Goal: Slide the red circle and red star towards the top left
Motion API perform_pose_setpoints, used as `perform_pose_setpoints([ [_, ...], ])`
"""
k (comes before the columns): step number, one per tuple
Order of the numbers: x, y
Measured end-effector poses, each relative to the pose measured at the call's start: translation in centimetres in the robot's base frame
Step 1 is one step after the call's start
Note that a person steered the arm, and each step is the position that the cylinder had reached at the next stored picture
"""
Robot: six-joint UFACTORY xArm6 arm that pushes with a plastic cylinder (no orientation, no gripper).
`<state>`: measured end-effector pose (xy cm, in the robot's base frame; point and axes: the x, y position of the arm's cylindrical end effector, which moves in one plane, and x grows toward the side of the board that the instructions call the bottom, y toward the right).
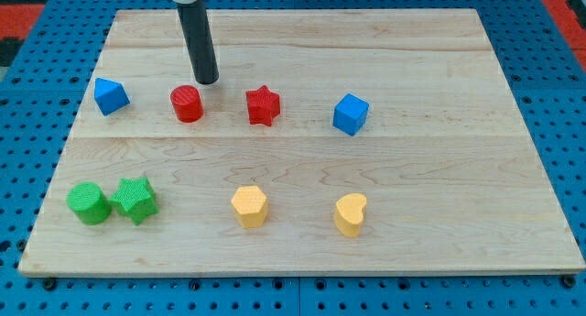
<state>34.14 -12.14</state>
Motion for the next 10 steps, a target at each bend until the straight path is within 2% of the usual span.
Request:
perform_pose_setpoints([
  [3,0.0,0.2],
  [5,-2.1,-0.1],
  [7,0.2,-6.0],
  [8,4.7,-6.0],
  [9,6.5,-2.5],
  [10,6.6,4.3],
])
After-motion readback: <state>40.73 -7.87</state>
